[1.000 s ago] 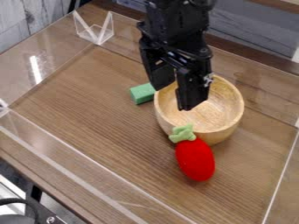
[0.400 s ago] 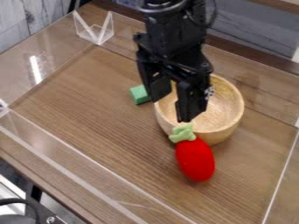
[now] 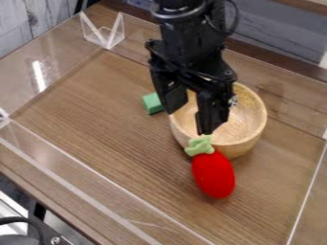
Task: Move the red object to the right side of the table
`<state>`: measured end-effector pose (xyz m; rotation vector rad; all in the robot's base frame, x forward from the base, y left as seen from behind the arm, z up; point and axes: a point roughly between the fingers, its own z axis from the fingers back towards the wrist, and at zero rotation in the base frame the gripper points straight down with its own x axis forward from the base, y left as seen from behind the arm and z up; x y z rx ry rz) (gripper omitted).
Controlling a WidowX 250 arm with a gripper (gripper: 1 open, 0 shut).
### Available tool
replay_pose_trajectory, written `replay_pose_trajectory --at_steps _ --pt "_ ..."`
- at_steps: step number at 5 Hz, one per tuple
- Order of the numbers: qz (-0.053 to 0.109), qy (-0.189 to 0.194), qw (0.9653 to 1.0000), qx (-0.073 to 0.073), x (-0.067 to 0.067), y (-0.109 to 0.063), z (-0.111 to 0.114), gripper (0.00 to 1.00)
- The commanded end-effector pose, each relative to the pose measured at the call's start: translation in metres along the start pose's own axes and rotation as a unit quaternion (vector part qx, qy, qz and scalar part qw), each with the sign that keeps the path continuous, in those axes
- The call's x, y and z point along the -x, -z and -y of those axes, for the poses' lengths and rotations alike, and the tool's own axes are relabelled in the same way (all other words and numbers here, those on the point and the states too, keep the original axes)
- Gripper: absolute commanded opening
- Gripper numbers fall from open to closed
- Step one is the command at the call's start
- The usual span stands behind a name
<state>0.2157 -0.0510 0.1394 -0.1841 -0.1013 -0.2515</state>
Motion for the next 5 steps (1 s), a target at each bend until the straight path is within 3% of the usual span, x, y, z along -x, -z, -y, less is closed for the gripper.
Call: replay_pose_trajectory --at_steps 1,2,3,4,5 --pt "0.014 0.01 0.9998 -0.002 -0.003 -0.002 0.006 1.0" --pt "0.01 0.019 0.9998 -0.001 0.0 0.004 0.011 1.0" --pt "0.011 0.028 0.9996 0.0 0.003 0.006 0.002 0.0" --pt "0.02 0.006 0.9998 0.001 0.001 -0.001 0.011 1.0" --pt "0.029 -0.014 0.9995 0.002 0.0 -0.009 0.02 1.0"
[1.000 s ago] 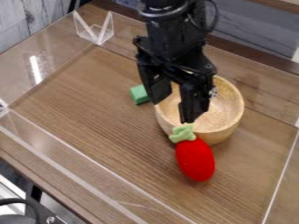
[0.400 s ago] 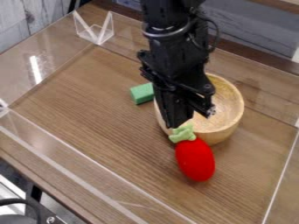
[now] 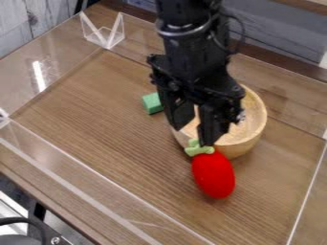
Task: Move the red object to the right side of the table
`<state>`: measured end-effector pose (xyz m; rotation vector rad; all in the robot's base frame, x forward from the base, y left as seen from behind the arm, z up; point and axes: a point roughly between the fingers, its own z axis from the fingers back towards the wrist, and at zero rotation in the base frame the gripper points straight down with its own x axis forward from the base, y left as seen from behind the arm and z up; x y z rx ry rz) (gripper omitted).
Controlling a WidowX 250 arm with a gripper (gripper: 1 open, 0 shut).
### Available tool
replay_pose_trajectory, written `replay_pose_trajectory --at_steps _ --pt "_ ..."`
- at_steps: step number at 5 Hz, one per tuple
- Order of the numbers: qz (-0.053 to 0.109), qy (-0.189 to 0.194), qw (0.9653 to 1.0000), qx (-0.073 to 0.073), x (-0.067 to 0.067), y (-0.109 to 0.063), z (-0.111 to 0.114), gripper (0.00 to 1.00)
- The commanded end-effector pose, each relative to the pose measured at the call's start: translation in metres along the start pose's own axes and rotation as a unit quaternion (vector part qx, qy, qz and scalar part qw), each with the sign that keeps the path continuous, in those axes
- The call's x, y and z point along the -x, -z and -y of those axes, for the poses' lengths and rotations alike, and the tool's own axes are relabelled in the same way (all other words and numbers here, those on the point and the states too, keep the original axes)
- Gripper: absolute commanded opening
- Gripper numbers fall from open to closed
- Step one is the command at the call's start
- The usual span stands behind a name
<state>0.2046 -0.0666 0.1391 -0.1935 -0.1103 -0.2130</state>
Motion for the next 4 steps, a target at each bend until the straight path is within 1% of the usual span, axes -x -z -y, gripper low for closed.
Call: replay_pose_trajectory --at_steps 1,2,3,4 --pt "0.027 0.015 0.9995 0.001 -0.003 -0.019 -0.002 1.0" --pt "0.033 0.022 0.9992 -0.001 0.001 -0.025 -0.009 1.0" --pt "0.044 0.015 0.9989 -0.011 -0.006 -0.034 -0.022 1.0" --pt "0.052 0.011 0.9984 -0.02 -0.011 -0.042 -0.033 0.0"
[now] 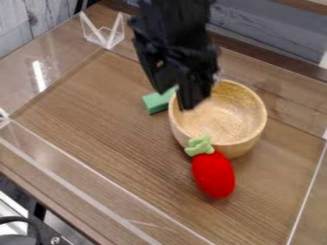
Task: Move the red object to the right side of the table
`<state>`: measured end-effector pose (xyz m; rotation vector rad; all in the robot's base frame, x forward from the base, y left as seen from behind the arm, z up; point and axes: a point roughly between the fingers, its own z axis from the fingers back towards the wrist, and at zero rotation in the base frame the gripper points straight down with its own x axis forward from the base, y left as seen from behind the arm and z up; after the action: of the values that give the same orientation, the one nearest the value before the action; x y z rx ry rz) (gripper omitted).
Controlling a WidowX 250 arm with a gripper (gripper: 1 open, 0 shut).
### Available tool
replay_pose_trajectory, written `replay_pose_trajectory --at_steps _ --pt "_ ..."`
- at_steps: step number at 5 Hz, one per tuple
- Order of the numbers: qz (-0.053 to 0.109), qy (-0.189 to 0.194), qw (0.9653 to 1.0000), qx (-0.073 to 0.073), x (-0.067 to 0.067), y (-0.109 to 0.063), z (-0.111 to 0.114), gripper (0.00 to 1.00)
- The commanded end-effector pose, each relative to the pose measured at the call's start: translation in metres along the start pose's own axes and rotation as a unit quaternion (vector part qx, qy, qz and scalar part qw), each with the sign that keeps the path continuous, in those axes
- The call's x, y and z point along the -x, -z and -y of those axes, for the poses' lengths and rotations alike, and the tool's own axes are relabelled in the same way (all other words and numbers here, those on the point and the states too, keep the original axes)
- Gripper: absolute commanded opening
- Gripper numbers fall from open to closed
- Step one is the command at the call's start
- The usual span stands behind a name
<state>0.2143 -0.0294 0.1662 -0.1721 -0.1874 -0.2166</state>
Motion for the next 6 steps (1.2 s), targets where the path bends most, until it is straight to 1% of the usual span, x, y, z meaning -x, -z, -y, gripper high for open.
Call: replay_pose_trajectory --at_steps 1,2,3,4,5,6 --pt "0.025 -0.033 0.9991 -0.012 -0.013 -0.012 0.0 1.0" --pt "0.029 -0.062 0.9975 -0.018 -0.02 -0.012 0.0 1.0" --pt "0.036 -0.096 0.9943 -0.03 -0.026 -0.014 -0.004 1.0" --pt "0.033 -0.076 0.9961 -0.029 -0.018 -0.007 -0.017 1.0" --pt "0.035 -0.062 0.9969 -0.034 -0.01 -0.003 -0.036 1.0" --pt "0.036 -0.074 0.9955 -0.047 -0.012 -0.019 -0.05 1.0"
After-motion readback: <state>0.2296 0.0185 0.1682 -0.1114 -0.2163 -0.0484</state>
